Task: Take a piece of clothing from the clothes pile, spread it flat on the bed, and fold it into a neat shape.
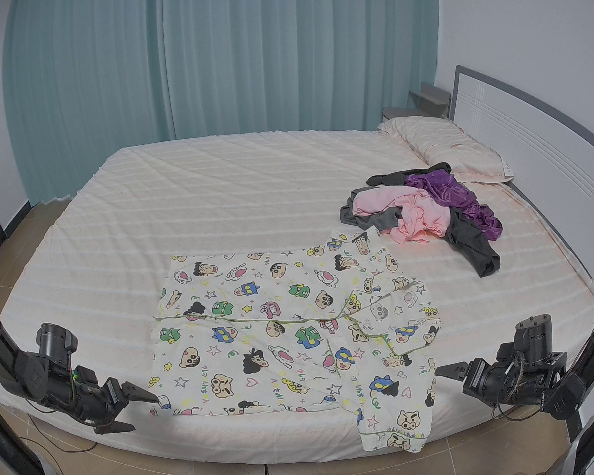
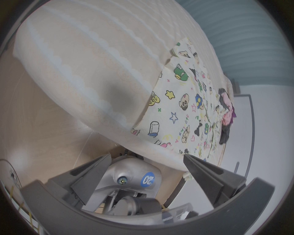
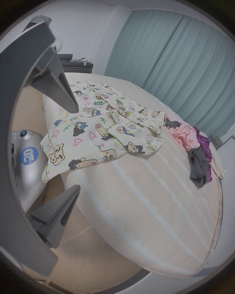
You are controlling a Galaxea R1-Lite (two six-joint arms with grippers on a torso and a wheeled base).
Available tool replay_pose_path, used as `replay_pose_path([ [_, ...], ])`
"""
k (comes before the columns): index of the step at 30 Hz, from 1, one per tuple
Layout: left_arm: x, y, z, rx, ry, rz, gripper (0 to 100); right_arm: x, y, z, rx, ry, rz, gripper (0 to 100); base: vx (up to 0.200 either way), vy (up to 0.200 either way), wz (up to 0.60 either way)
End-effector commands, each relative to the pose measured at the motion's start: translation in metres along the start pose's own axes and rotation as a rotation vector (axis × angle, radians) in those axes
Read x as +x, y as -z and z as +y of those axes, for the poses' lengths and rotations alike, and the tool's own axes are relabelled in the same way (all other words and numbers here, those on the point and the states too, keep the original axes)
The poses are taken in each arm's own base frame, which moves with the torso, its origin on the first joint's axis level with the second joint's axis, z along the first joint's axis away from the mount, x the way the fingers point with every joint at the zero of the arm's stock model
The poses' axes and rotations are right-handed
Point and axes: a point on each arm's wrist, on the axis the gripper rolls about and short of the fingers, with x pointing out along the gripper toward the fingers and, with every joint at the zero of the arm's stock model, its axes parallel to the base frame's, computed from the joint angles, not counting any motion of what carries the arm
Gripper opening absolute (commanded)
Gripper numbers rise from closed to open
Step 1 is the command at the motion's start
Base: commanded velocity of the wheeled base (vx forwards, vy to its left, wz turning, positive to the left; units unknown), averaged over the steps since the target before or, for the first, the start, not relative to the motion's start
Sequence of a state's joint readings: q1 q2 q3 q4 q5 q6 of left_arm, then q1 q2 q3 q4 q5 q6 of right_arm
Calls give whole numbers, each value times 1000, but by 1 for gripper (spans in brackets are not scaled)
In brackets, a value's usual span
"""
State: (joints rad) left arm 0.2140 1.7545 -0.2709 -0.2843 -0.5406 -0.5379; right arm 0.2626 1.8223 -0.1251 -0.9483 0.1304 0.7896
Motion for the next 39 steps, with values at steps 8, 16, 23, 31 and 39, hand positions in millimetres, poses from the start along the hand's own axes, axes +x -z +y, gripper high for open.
replay_pose_path([
  [8, 50, 27, -30, -66, -141, -185, 100, 0, 1, 0, 3, -4, 8, 100, 0, 0, 0],
  [16, 60, 37, -23, -78, -168, -267, 100, -1, 0, 0, 3, -8, 3, 100, 0, 0, 0],
  [23, 61, 40, -23, -125, -176, -306, 100, -1, 1, 0, 2, -7, 5, 100, 0, 0, 0],
  [31, 79, 31, -25, -129, -141, -403, 100, -1, 0, 1, -1, -12, 1, 100, 0, 0, 0],
  [39, 87, 28, -25, -136, -148, -457, 100, -1, 2, 1, -5, -12, 6, 100, 0, 0, 0],
])
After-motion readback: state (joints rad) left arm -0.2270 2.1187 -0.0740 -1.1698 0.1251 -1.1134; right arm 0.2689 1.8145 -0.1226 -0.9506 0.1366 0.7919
